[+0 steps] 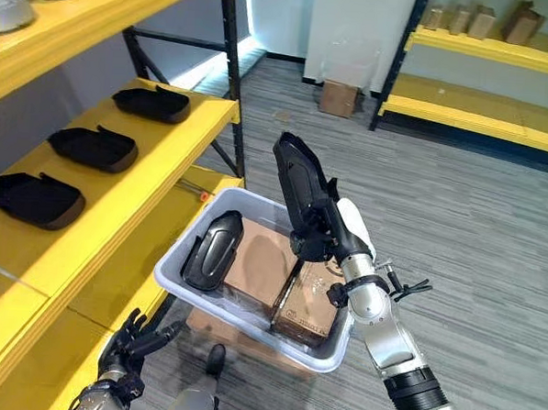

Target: Move parts from the plastic box to the shelf.

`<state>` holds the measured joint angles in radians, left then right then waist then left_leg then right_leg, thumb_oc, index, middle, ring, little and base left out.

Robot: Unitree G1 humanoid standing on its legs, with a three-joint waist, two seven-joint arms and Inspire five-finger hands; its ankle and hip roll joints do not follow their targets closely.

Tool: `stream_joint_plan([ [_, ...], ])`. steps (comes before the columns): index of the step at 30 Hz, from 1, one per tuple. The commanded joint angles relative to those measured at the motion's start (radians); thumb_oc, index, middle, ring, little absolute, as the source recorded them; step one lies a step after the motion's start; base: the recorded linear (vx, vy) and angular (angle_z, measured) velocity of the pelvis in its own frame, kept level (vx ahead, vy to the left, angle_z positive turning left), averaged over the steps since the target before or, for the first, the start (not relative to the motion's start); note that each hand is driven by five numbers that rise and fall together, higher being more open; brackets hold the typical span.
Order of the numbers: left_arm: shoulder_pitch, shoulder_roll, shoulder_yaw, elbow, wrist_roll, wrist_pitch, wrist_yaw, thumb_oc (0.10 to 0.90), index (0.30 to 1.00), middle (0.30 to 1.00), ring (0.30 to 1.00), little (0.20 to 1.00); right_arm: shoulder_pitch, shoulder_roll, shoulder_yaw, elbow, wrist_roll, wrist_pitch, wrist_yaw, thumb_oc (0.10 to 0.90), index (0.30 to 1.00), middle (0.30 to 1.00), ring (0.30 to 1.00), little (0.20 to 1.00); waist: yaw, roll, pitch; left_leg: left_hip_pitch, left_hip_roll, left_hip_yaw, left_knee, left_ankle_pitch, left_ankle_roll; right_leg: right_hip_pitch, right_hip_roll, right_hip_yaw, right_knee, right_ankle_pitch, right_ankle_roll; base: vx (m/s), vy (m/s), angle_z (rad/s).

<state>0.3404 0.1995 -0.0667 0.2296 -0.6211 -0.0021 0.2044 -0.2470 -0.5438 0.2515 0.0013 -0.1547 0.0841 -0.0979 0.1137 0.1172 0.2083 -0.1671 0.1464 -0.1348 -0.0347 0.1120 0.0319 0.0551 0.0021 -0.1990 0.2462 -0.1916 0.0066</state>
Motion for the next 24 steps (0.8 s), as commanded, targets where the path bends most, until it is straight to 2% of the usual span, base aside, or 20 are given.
stream_joint_plan([
  [1,-0.103,0.039,0.009,-0.065,-0.009,-0.071,-0.026,0.900,1.000,1.000,1.000,1.000,-0.200,0.005,-0.031,-0.118,0.012,-0.134,-0.054,0.400,0.300,0.300,0.300,0.300,-0.005,-0.068,-0.003,-0.009,0.030,0.021,0.000,0.141,-0.160,0.049,-0.048,-0.010,-0.193,0.024,0.040,-0.12,-0.058,0.47],
  [2,-0.109,0.037,0.006,-0.051,-0.010,-0.071,-0.025,0.900,1.000,1.000,1.000,1.000,-0.204,-0.003,-0.032,-0.120,0.009,-0.136,-0.058,0.400,0.300,0.300,0.300,0.300,-0.012,-0.066,0.007,-0.020,0.040,0.091,0.007,0.146,-0.154,0.045,-0.059,-0.038,-0.188,0.025,0.036,-0.15,-0.069,0.68],
  [3,-0.110,0.038,0.003,-0.048,-0.010,-0.070,-0.030,0.900,1.000,1.000,1.000,1.000,-0.210,-0.007,-0.030,-0.117,0.002,-0.133,-0.059,0.400,0.300,0.300,0.300,0.300,-0.013,-0.067,0.010,-0.026,0.042,0.112,0.023,0.146,-0.149,0.037,-0.064,-0.050,-0.186,0.028,0.035,-0.26,-0.176,1.27],
  [4,-0.125,0.049,0.000,-0.037,-0.004,-0.071,-0.032,0.900,1.000,1.000,1.000,1.000,-0.212,-0.027,-0.041,-0.133,-0.025,-0.135,-0.070,0.400,0.300,0.300,0.300,0.300,-0.038,-0.086,0.012,-0.010,0.084,0.265,0.124,0.077,-0.131,0.011,-0.090,-0.111,-0.178,0.044,0.025,-0.22,-0.147,1.40],
  [6,-0.111,0.052,0.007,-0.056,-0.002,-0.072,-0.042,0.900,1.000,1.000,1.000,1.000,-0.192,-0.026,-0.050,-0.148,-0.029,-0.139,-0.076,0.400,0.300,0.300,0.300,0.300,-0.045,-0.097,0.006,0.010,0.107,0.269,0.188,0.032,-0.138,-0.005,-0.107,-0.136,-0.177,0.046,0.020,-0.13,-0.086,1.32],
  [7,-0.107,0.050,0.010,-0.065,0.002,-0.071,-0.045,0.900,1.000,1.000,1.000,1.000,-0.184,-0.026,-0.055,-0.151,-0.035,-0.142,-0.080,0.400,0.300,0.300,0.300,0.300,-0.050,-0.101,0.005,0.026,0.131,0.268,0.239,0.022,-0.139,-0.012,-0.117,-0.152,-0.168,0.046,0.015,0.02,-0.021,1.25],
  [8,-0.105,0.046,0.005,-0.070,0.004,-0.066,-0.049,0.900,1.000,1.000,1.000,1.000,-0.165,-0.019,-0.066,-0.157,-0.031,-0.143,-0.083,0.400,0.300,0.300,0.300,0.300,-0.062,-0.103,-0.005,0.092,0.175,0.277,0.233,0.003,-0.159,-0.008,-0.126,-0.178,-0.145,0.018,0.020,0.01,0.041,1.36],
  [9,-0.115,0.048,-0.005,-0.075,0.003,-0.060,-0.050,0.900,1.000,1.000,1.000,1.000,-0.144,-0.023,-0.087,-0.158,-0.035,-0.142,-0.093,0.400,0.300,0.300,0.300,0.300,-0.083,-0.098,-0.014,0.156,0.241,0.314,0.200,0.043,-0.174,-0.023,-0.143,-0.226,-0.111,0.006,0.022,0.01,0.114,1.17],
  [10,-0.125,0.051,-0.010,-0.072,0.003,-0.059,-0.050,0.900,1.000,1.000,1.000,1.000,-0.137,-0.025,-0.097,-0.162,-0.033,-0.143,-0.099,0.400,0.300,0.300,0.300,0.300,-0.094,-0.094,-0.019,0.171,0.281,0.339,0.188,0.075,-0.183,-0.037,-0.159,-0.252,-0.088,0.005,0.025,-0.06,0.162,1.26],
  [12,-0.132,0.060,-0.016,-0.084,0.007,-0.057,-0.056,0.900,1.000,1.000,1.000,1.000,-0.123,-0.036,-0.121,-0.170,-0.035,-0.138,-0.106,0.400,0.300,0.300,0.300,0.300,-0.105,-0.076,-0.030,0.199,0.309,0.342,0.150,0.119,-0.203,-0.066,-0.187,-0.287,-0.034,-0.005,0.033,-0.03,0.159,0.91],
  [13,-0.131,0.060,-0.017,-0.085,0.007,-0.056,-0.056,0.900,1.000,1.000,1.000,1.000,-0.121,-0.037,-0.122,-0.171,-0.036,-0.138,-0.105,0.400,0.300,0.300,0.300,0.300,-0.107,-0.076,-0.031,0.198,0.309,0.339,0.147,0.122,-0.204,-0.068,-0.189,-0.290,-0.029,-0.008,0.034,-0.04,0.199,0.74],
  [14,-0.136,0.063,-0.021,-0.096,0.009,-0.053,-0.060,0.900,1.000,1.000,1.000,1.000,-0.104,-0.039,-0.150,-0.187,-0.029,-0.136,-0.111,0.400,0.300,0.300,0.300,0.300,-0.114,-0.061,-0.032,0.198,0.295,0.364,0.095,0.096,-0.207,-0.085,-0.220,-0.322,0.007,-0.001,0.050,-0.06,0.191,0.70],
  [15,-0.141,0.064,-0.030,-0.092,0.011,-0.051,-0.063,0.900,1.000,1.000,1.000,1.000,-0.098,-0.044,-0.163,-0.190,-0.029,-0.135,-0.111,0.400,0.300,0.300,0.300,0.300,-0.122,-0.058,-0.030,0.188,0.287,0.391,0.084,0.091,-0.211,-0.091,-0.240,-0.336,0.015,0.011,0.055,-0.06,0.202,0.95],
  [16,-0.142,0.064,-0.031,-0.091,0.011,-0.051,-0.063,0.900,1.000,1.000,1.000,1.000,-0.096,-0.045,-0.165,-0.192,-0.029,-0.135,-0.110,0.400,0.300,0.300,0.300,0.300,-0.123,-0.060,-0.032,0.185,0.283,0.389,0.082,0.091,-0.209,-0.093,-0.245,-0.337,0.017,0.012,0.058,-0.01,0.279,1.59],
  [17,-0.140,0.066,-0.038,-0.086,0.010,-0.053,-0.072,0.900,1.000,1.000,1.000,1.000,-0.074,-0.056,-0.194,-0.196,-0.048,-0.128,-0.114,0.400,0.300,0.300,0.300,0.300,-0.126,-0.054,-0.031,0.187,0.263,0.442,0.062,0.026,-0.202,-0.095,-0.286,-0.359,0.037,0.031,0.079,0.06,0.368,1.67],
  [18,-0.133,0.072,-0.032,-0.087,0.023,-0.049,-0.078,0.900,1.000,1.000,1.000,1.000,-0.045,-0.041,-0.214,-0.198,-0.043,-0.128,-0.112,0.400,0.300,0.300,0.300,0.300,-0.119,-0.055,-0.034,0.192,0.243,0.440,0.055,-0.009,-0.191,-0.085,-0.316,-0.365,0.046,0.054,0.096,0.09,0.440,1.42],
  [20,-0.122,0.087,-0.021,-0.093,0.037,-0.053,-0.086,0.900,1.000,1.000,1.000,1.000,-0.024,-0.029,-0.235,-0.210,-0.043,-0.132,-0.114,0.400,0.300,0.300,0.300,0.300,-0.094,-0.077,-0.034,0.173,0.196,0.421,0.079,-0.055,-0.174,-0.062,-0.364,-0.383,0.030,0.093,0.125,0.10,0.313,0.51],
  [21,-0.120,0.090,-0.021,-0.095,0.038,-0.052,-0.086,0.900,1.000,1.000,1.000,1.000,-0.021,-0.026,-0.238,-0.212,-0.043,-0.132,-0.113,0.400,0.300,0.300,0.300,0.300,-0.095,-0.082,-0.034,0.171,0.190,0.418,0.084,-0.060,-0.169,-0.059,-0.370,-0.386,0.027,0.097,0.130,0.06,0.251,0.24],
  [24,-0.113,0.093,-0.011,-0.097,0.045,-0.053,-0.085,0.900,1.000,1.000,1.000,1.000,-0.016,-0.009,-0.239,-0.213,-0.057,-0.130,-0.110,0.400,0.300,0.300,0.300,0.300,-0.073,-0.106,-0.031,0.157,0.132,0.392,0.096,-0.103,-0.146,-0.038,-0.415,-0.404,0.011,0.139,0.160,0.03,0.229,0.32],
])
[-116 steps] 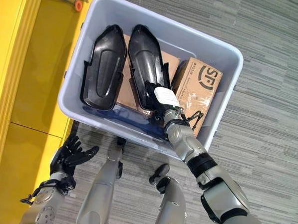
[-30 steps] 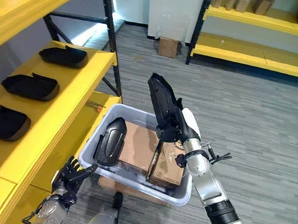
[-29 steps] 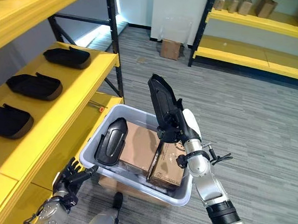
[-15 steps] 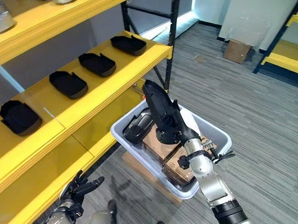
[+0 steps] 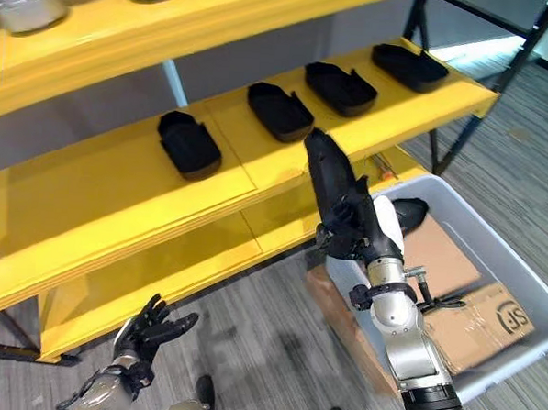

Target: Move parts from the plastic box to the shelf.

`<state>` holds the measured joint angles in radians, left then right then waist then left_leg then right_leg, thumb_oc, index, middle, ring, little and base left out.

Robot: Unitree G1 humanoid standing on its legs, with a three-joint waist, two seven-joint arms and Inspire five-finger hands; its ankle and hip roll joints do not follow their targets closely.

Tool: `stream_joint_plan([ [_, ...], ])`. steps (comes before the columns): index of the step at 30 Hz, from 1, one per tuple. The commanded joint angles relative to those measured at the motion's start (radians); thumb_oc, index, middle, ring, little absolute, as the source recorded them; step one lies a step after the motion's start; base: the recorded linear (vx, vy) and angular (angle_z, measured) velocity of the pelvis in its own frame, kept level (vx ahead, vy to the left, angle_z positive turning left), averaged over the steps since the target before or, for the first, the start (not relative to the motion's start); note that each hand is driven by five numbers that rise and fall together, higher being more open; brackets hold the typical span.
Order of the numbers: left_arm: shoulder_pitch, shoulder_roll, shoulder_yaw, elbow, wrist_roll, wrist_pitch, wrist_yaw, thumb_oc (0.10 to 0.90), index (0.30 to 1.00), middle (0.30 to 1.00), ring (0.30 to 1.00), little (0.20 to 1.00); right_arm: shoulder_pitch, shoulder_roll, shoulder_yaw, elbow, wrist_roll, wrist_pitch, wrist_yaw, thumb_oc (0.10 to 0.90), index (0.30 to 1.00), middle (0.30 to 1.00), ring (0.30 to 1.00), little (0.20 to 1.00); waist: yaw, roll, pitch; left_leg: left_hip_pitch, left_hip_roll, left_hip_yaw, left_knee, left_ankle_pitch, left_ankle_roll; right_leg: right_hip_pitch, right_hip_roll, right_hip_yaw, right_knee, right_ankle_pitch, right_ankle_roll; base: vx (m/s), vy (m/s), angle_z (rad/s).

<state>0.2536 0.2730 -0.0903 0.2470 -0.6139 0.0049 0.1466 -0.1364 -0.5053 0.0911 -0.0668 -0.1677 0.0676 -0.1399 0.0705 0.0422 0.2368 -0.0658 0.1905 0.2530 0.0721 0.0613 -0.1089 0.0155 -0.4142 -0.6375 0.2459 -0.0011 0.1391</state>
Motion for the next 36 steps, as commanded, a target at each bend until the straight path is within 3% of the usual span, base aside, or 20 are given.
stream_joint_plan([
  [1,-0.026,0.020,0.013,-0.115,0.041,-0.059,-0.023,0.900,1.000,1.000,1.000,1.000,-0.125,-0.037,-0.074,-0.144,-0.049,-0.113,-0.067,0.400,0.300,0.300,0.300,0.300,-0.022,-0.042,-0.059,0.049,0.069,-0.003,-0.006,-0.065,0.003,0.008,-0.016,0.025,0.008,-0.036,0.039,0.03,0.205,0.22],
  [4,-0.022,0.022,0.016,-0.114,0.053,-0.057,-0.023,0.900,1.000,1.000,1.000,1.000,-0.115,-0.026,-0.074,-0.145,-0.057,-0.111,-0.060,0.400,0.300,0.300,0.300,0.300,-0.009,-0.061,-0.061,0.037,0.034,-0.018,-0.001,-0.086,0.017,0.026,-0.039,0.005,-0.014,-0.007,0.058,0.03,0.205,0.29],
  [5,-0.015,0.022,0.025,-0.120,0.060,-0.055,-0.023,0.900,1.000,1.000,1.000,1.000,-0.107,-0.018,-0.070,-0.146,-0.070,-0.110,-0.053,0.400,0.300,0.300,0.300,0.300,0.001,-0.082,-0.070,0.032,-0.011,-0.031,0.000,-0.112,0.040,0.038,-0.068,-0.004,-0.034,0.049,0.083,0.05,0.234,0.38],
  [11,0.001,0.032,0.045,-0.134,0.086,-0.050,-0.025,0.900,1.000,1.000,1.000,1.000,-0.111,0.007,-0.047,-0.141,-0.096,-0.101,-0.039,0.400,0.300,0.300,0.300,0.300,0.040,-0.126,-0.091,0.002,-0.109,-0.058,0.043,-0.177,0.097,0.070,-0.140,-0.027,-0.040,0.163,0.113,0.05,0.241,0.33],
  [15,0.010,0.046,0.058,-0.141,0.111,-0.051,-0.024,0.900,1.000,1.000,1.000,1.000,-0.118,0.028,-0.028,-0.130,-0.105,-0.099,-0.036,0.400,0.300,0.300,0.300,0.300,0.052,-0.143,-0.099,0.009,-0.165,-0.083,0.055,-0.209,0.138,0.076,-0.176,-0.007,0.016,0.212,0.112,0.06,0.247,0.50],
  [16,0.007,0.056,0.061,-0.144,0.114,-0.049,-0.023,0.900,1.000,1.000,1.000,1.000,-0.116,0.032,-0.022,-0.126,-0.109,-0.097,-0.031,0.400,0.300,0.300,0.300,0.300,0.049,-0.149,-0.096,0.016,-0.178,-0.094,0.050,-0.210,0.149,0.062,-0.177,0.038,0.053,0.223,0.108,0.02,0.283,0.48],
  [17,-0.002,0.068,0.060,-0.139,0.119,-0.047,-0.020,0.900,1.000,1.000,1.000,1.000,-0.103,0.026,-0.026,-0.126,-0.113,-0.100,-0.028,0.400,0.300,0.300,0.300,0.300,0.026,-0.146,-0.083,0.021,-0.196,-0.120,0.031,-0.182,0.167,0.015,-0.136,0.159,0.092,0.238,0.078,0.01,0.306,0.97],
  [18,-0.016,0.077,0.061,-0.131,0.130,-0.047,-0.023,0.900,1.000,1.000,1.000,1.000,-0.088,0.023,-0.038,-0.130,-0.110,-0.103,-0.027,0.400,0.300,0.300,0.300,0.300,0.009,-0.135,-0.070,0.034,-0.206,-0.148,0.003,-0.163,0.175,-0.048,-0.056,0.254,0.128,0.196,0.057,0.00,0.303,1.20],
  [20,-0.022,0.071,0.059,-0.128,0.149,-0.046,-0.030,0.900,1.000,1.000,1.000,1.000,-0.071,0.023,-0.056,-0.135,-0.094,-0.113,-0.022,0.400,0.300,0.300,0.300,0.300,-0.013,-0.119,-0.056,0.068,-0.203,-0.175,-0.037,-0.144,0.180,-0.122,0.051,0.290,0.156,0.080,0.013,0.07,0.149,0.93],
  [22,-0.024,0.069,0.059,-0.127,0.150,-0.047,-0.031,0.900,1.000,1.000,1.000,1.000,-0.071,0.026,-0.056,-0.137,-0.087,-0.115,-0.022,0.400,0.300,0.300,0.300,0.300,-0.015,-0.117,-0.052,0.077,-0.202,-0.178,-0.047,-0.140,0.180,-0.134,0.067,0.286,0.149,0.066,0.009,0.03,0.010,0.31],
  [23,-0.031,0.068,0.056,-0.121,0.146,-0.046,-0.029,0.900,1.000,1.000,1.000,1.000,-0.078,0.026,-0.050,-0.137,-0.075,-0.122,-0.021,0.400,0.300,0.300,0.300,0.300,-0.024,-0.114,-0.040,0.082,-0.198,-0.189,-0.059,-0.133,0.174,-0.178,0.113,0.306,0.117,0.034,0.001,0.01,-0.043,0.30],
  [25,-0.031,0.065,0.057,-0.119,0.148,-0.046,-0.031,0.900,1.000,1.000,1.000,1.000,-0.079,0.026,-0.050,-0.139,-0.071,-0.123,-0.016,0.400,0.300,0.300,0.300,0.300,-0.028,-0.113,-0.039,0.089,-0.198,-0.196,-0.069,-0.130,0.169,-0.177,0.125,0.331,0.073,0.041,0.004,0.03,-0.064,0.21],
  [26,-0.034,0.060,0.057,-0.109,0.140,-0.050,-0.027,0.900,1.000,1.000,1.000,1.000,-0.100,0.021,-0.037,-0.135,-0.072,-0.128,-0.014,0.400,0.300,0.300,0.300,0.300,-0.048,-0.107,-0.033,0.096,-0.196,-0.222,-0.077,-0.131,0.161,-0.223,0.171,0.448,-0.003,0.056,0.013,0.10,-0.145,0.35],
  [28,-0.028,0.055,0.066,-0.107,0.137,-0.056,-0.028,0.900,1.000,1.000,1.000,1.000,-0.124,0.021,-0.023,-0.136,-0.082,-0.125,-0.013,0.400,0.300,0.300,0.300,0.300,-0.047,-0.114,-0.028,0.108,-0.194,-0.229,-0.070,-0.145,0.148,-0.231,0.154,0.488,-0.123,0.125,0.038,0.14,-0.186,0.23],
  [31,-0.017,0.037,0.074,-0.107,0.144,-0.060,-0.035,0.900,1.000,1.000,1.000,1.000,-0.104,0.029,-0.027,-0.144,-0.084,-0.130,-0.001,0.400,0.300,0.300,0.300,0.300,-0.049,-0.129,-0.059,0.129,-0.197,-0.223,-0.077,-0.165,0.139,-0.160,0.164,0.471,-0.189,0.119,0.043,0.16,-0.148,0.02],
  [36,-0.009,0.022,0.083,-0.111,0.126,-0.067,-0.030,0.900,1.000,1.000,1.000,1.000,-0.103,0.023,-0.022,-0.156,-0.077,-0.138,0.014,0.400,0.300,0.300,0.300,0.300,-0.056,-0.121,-0.106,0.140,-0.157,-0.230,-0.063,-0.179,0.113,-0.111,0.199,0.449,-0.203,0.083,0.029,0.17,-0.176,0.25],
])
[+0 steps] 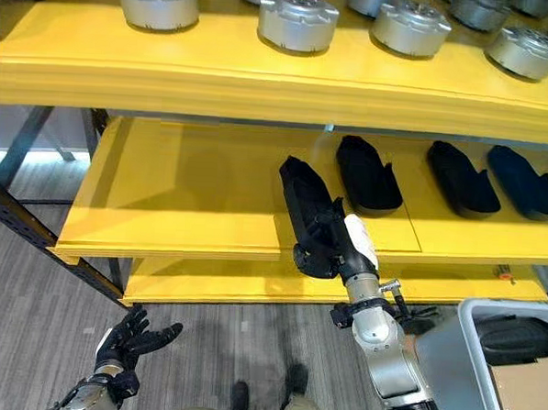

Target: Move parts from the plastic box to the shelf.

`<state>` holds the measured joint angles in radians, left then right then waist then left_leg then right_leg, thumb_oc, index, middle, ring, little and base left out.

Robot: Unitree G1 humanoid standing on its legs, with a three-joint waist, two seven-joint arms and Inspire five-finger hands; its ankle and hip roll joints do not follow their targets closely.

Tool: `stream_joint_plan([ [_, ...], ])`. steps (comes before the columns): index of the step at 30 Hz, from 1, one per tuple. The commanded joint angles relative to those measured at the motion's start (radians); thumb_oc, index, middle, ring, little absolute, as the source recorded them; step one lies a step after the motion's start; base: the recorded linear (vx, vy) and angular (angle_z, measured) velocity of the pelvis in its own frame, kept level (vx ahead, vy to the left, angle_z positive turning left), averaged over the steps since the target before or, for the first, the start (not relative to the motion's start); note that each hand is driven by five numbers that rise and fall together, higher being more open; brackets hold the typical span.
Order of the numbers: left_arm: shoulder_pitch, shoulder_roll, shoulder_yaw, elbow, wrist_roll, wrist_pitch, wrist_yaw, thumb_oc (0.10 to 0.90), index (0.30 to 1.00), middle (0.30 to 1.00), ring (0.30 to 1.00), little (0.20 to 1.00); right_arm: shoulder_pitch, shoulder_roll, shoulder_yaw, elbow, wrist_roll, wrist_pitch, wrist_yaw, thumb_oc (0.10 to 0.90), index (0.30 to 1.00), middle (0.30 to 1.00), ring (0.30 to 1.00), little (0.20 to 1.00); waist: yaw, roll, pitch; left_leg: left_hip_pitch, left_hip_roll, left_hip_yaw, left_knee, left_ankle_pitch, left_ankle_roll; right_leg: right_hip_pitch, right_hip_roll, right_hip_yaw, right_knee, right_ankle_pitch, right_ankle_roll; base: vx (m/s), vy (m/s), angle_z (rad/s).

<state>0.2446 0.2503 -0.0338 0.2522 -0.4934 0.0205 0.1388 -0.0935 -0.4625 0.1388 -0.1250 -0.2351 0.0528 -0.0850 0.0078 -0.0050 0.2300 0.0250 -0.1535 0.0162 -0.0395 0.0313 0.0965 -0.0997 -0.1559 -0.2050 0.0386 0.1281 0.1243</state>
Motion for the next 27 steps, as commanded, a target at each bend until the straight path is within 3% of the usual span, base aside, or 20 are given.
stream_joint_plan([
  [1,0.000,0.039,0.028,-0.116,-0.002,-0.083,-0.018,0.900,1.000,1.000,1.000,1.000,-0.146,-0.025,-0.068,-0.101,-0.005,-0.123,-0.037,0.400,0.300,0.300,0.300,0.300,0.003,-0.067,-0.112,0.055,0.204,0.005,0.047,-0.151,-0.100,0.016,-0.051,0.004,0.004,-0.058,0.039,0.18,-0.194,0.20],
  [6,-0.006,0.038,0.021,-0.119,-0.009,-0.080,-0.011,0.900,1.000,1.000,1.000,1.000,-0.176,-0.038,-0.062,-0.111,-0.003,-0.125,-0.043,0.400,0.300,0.300,0.300,0.300,0.004,-0.057,-0.131,0.068,0.236,0.005,0.036,-0.148,-0.121,0.033,-0.034,-0.013,0.010,-0.091,0.028,0.11,-0.124,0.12],
  [11,-0.019,0.044,0.010,-0.123,-0.014,-0.080,-0.010,0.900,1.000,1.000,1.000,1.000,-0.230,-0.052,-0.042,-0.111,0.007,-0.136,-0.051,0.400,0.300,0.300,0.300,0.300,0.004,-0.055,-0.133,0.056,0.269,0.002,0.099,-0.174,-0.139,0.043,-0.004,-0.006,0.034,-0.138,0.002,0.08,-0.139,0.10],
  [14,-0.026,0.036,0.004,-0.115,-0.036,-0.088,-0.006,0.900,1.000,1.000,1.000,1.000,-0.275,-0.060,-0.015,-0.104,0.024,-0.148,-0.055,0.400,0.300,0.300,0.300,0.300,0.013,-0.066,-0.109,-0.037,0.270,-0.011,0.313,-0.168,-0.166,0.073,0.019,0.000,0.027,-0.167,-0.036,-0.02,-0.158,-0.02],
  [15,-0.039,0.038,-0.008,-0.121,-0.044,-0.090,-0.006,0.900,1.000,1.000,1.000,1.000,-0.315,-0.068,0.004,-0.099,0.040,-0.150,-0.056,0.400,0.300,0.300,0.300,0.300,0.039,-0.072,-0.071,-0.123,0.224,-0.071,0.490,-0.123,-0.179,0.091,0.021,-0.009,0.027,-0.171,-0.064,-0.07,-0.140,0.01],
  [17,-0.047,0.041,-0.017,-0.119,-0.051,-0.088,-0.005,0.900,1.000,1.000,1.000,1.000,-0.347,-0.075,0.016,-0.090,0.042,-0.149,-0.065,0.400,0.300,0.300,0.300,0.300,0.050,-0.080,-0.052,-0.168,0.224,-0.081,0.541,-0.093,-0.178,0.097,0.022,-0.029,0.039,-0.188,-0.073,-0.04,-0.098,0.05],
  [20,-0.041,0.046,-0.027,-0.127,-0.058,-0.075,-0.010,0.900,1.000,1.000,1.000,1.000,-0.371,-0.089,0.019,-0.063,0.047,-0.135,-0.078,0.400,0.300,0.300,0.300,0.300,0.044,-0.085,-0.062,-0.165,0.356,-0.045,0.360,-0.065,-0.177,0.107,0.014,-0.056,0.061,-0.222,-0.063,0.08,-0.005,0.14],
  [21,-0.040,0.046,-0.026,-0.127,-0.058,-0.074,-0.010,0.900,1.000,1.000,1.000,1.000,-0.372,-0.089,0.021,-0.061,0.047,-0.135,-0.079,0.400,0.300,0.300,0.300,0.300,0.045,-0.086,-0.061,-0.153,0.357,-0.041,0.345,-0.060,-0.179,0.110,0.014,-0.054,0.062,-0.224,-0.064,0.16,0.129,0.32],
  [22,-0.038,0.056,-0.042,-0.126,-0.057,-0.071,-0.007,0.900,1.000,1.000,1.000,1.000,-0.400,-0.095,0.036,-0.027,0.055,-0.121,-0.087,0.400,0.300,0.300,0.300,0.300,0.041,-0.067,-0.069,-0.157,0.452,-0.045,0.171,0.035,-0.195,0.112,0.012,-0.056,0.097,-0.244,-0.042,0.12,0.092,0.27],
  [24,-0.038,0.057,-0.047,-0.125,-0.052,-0.072,-0.006,0.900,1.000,1.000,1.000,1.000,-0.412,-0.099,0.042,-0.017,0.057,-0.117,-0.091,0.400,0.300,0.300,0.300,0.300,0.041,-0.055,-0.068,-0.151,0.483,-0.031,0.115,0.089,-0.207,0.112,0.006,-0.055,0.123,-0.258,-0.037,0.13,0.152,0.21],
  [27,-0.022,0.050,-0.044,-0.122,-0.064,-0.078,-0.013,0.900,1.000,1.000,1.000,1.000,-0.461,-0.095,0.076,0.014,0.049,-0.108,-0.076,0.400,0.300,0.300,0.300,0.300,0.059,-0.018,-0.091,-0.103,0.451,-0.044,0.058,0.052,-0.220,0.111,-0.023,-0.030,0.143,-0.263,-0.017,0.16,0.227,-0.06],
])
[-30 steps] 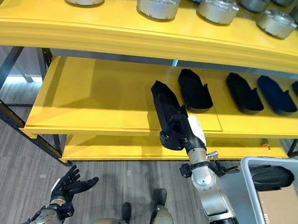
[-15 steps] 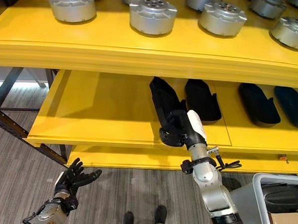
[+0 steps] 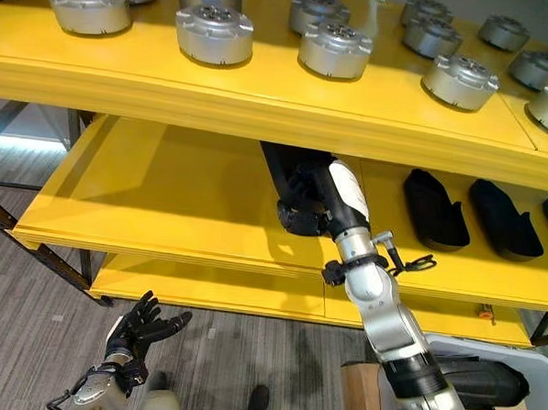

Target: Move parts from the plastic box to the shelf.

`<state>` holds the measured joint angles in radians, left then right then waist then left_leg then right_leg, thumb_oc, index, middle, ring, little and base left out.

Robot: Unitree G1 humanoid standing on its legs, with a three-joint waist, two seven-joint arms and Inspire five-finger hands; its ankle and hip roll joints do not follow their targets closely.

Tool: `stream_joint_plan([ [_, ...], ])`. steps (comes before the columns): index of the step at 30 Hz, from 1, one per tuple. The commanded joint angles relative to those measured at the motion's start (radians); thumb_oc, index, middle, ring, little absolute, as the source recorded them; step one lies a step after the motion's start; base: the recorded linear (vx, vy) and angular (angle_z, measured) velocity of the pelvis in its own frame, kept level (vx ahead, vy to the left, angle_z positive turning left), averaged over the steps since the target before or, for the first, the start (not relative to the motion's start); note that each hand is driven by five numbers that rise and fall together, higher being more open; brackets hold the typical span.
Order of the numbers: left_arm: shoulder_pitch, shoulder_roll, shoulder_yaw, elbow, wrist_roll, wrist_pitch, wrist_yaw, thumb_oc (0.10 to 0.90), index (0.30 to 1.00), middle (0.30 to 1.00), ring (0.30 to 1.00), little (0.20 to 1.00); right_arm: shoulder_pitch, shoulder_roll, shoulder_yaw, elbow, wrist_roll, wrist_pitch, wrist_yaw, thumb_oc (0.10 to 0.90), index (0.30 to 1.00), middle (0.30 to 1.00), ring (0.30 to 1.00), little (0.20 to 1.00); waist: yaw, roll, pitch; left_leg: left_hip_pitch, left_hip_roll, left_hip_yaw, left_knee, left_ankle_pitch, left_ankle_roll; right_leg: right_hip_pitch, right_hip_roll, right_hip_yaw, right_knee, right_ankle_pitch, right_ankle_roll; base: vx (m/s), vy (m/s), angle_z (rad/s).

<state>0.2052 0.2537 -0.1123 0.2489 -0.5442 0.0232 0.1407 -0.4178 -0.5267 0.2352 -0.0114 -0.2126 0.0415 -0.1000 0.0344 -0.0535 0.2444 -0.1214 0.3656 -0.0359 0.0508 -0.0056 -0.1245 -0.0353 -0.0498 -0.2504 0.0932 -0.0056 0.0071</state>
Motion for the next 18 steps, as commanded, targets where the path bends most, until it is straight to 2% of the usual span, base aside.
stream_joint_plan([
  [1,0.014,0.052,0.032,-0.114,-0.015,-0.077,-0.016,0.900,1.000,1.000,1.000,1.000,-0.145,-0.030,-0.018,-0.094,0.027,-0.090,-0.058,0.400,0.300,0.300,0.300,0.300,0.032,0.032,-0.113,0.045,-0.079,0.024,-0.024,0.076,0.001,0.057,-0.143,0.007,0.082,-0.122,0.107,0.20,0.293,-0.35],
  [2,0.012,0.078,0.025,-0.127,-0.008,-0.077,-0.036,0.900,1.000,1.000,1.000,1.000,-0.173,-0.037,-0.011,-0.087,0.014,-0.083,-0.052,0.400,0.300,0.300,0.300,0.300,0.044,0.029,-0.113,0.033,-0.111,0.041,0.028,0.037,0.009,0.069,-0.186,-0.001,0.084,-0.108,0.122,0.13,0.199,-0.27],
  [3,0.012,0.078,0.025,-0.127,-0.008,-0.077,-0.036,0.900,1.000,1.000,1.000,1.000,-0.173,-0.037,-0.011,-0.087,0.014,-0.083,-0.053,0.400,0.300,0.300,0.300,0.300,0.044,0.029,-0.113,0.033,-0.112,0.041,0.029,0.037,0.009,0.069,-0.186,0.000,0.084,-0.109,0.123,0.15,0.263,-0.07],
  [5,0.013,0.110,0.018,-0.141,-0.003,-0.078,-0.050,0.900,1.000,1.000,1.000,1.000,-0.229,-0.029,0.011,-0.055,0.016,-0.073,-0.049,0.400,0.300,0.300,0.300,0.300,0.063,0.023,-0.106,0.017,-0.148,0.064,0.097,-0.012,0.018,0.077,-0.226,0.001,0.090,-0.103,0.140,0.09,0.202,0.09],
  [8,-0.007,0.160,0.009,-0.152,-0.006,-0.084,-0.051,0.900,1.000,1.000,1.000,1.000,-0.310,-0.045,0.034,-0.004,0.038,-0.061,-0.055,0.400,0.300,0.300,0.300,0.300,0.078,0.011,-0.080,-0.063,-0.169,0.069,0.224,-0.061,0.020,0.043,-0.260,-0.002,0.138,-0.111,0.149,-0.01,0.129,0.01],
  [12,-0.029,0.182,-0.001,-0.163,-0.018,-0.090,-0.046,0.900,1.000,1.000,1.000,1.000,-0.392,-0.070,0.057,0.040,0.047,-0.054,-0.064,0.400,0.300,0.300,0.300,0.300,0.084,0.007,-0.054,-0.123,-0.166,0.057,0.295,-0.083,0.015,-0.014,-0.269,-0.001,0.201,-0.124,0.146,-0.08,0.054,0.12],
  [13,-0.038,0.191,-0.005,-0.164,-0.020,-0.093,-0.042,0.900,1.000,1.000,1.000,1.000,-0.437,-0.081,0.071,0.064,0.048,-0.047,-0.067,0.400,0.300,0.300,0.300,0.300,0.088,0.006,-0.041,-0.144,-0.165,0.055,0.330,-0.094,0.016,-0.042,-0.273,0.005,0.234,-0.127,0.144,-0.20,0.056,0.09],
  [14,-0.057,0.206,-0.014,-0.173,-0.035,-0.105,-0.035,0.900,1.000,1.000,1.000,1.000,-0.540,-0.104,0.104,0.121,0.060,-0.041,-0.076,0.400,0.300,0.300,0.300,0.300,0.096,0.005,-0.005,-0.187,-0.160,0.049,0.396,-0.117,0.016,-0.106,-0.277,0.014,0.318,-0.142,0.142,-0.20,0.057,-0.02],
  [18,-0.072,0.215,-0.021,-0.173,-0.048,-0.114,-0.030,0.900,1.000,1.000,1.000,1.000,-0.633,-0.133,0.142,0.197,0.065,-0.030,-0.083,0.400,0.300,0.300,0.300,0.300,0.101,0.007,0.015,-0.234,-0.158,0.037,0.456,-0.140,0.016,-0.161,-0.282,0.026,0.399,-0.169,0.136,-0.11,0.020,-0.14],
])
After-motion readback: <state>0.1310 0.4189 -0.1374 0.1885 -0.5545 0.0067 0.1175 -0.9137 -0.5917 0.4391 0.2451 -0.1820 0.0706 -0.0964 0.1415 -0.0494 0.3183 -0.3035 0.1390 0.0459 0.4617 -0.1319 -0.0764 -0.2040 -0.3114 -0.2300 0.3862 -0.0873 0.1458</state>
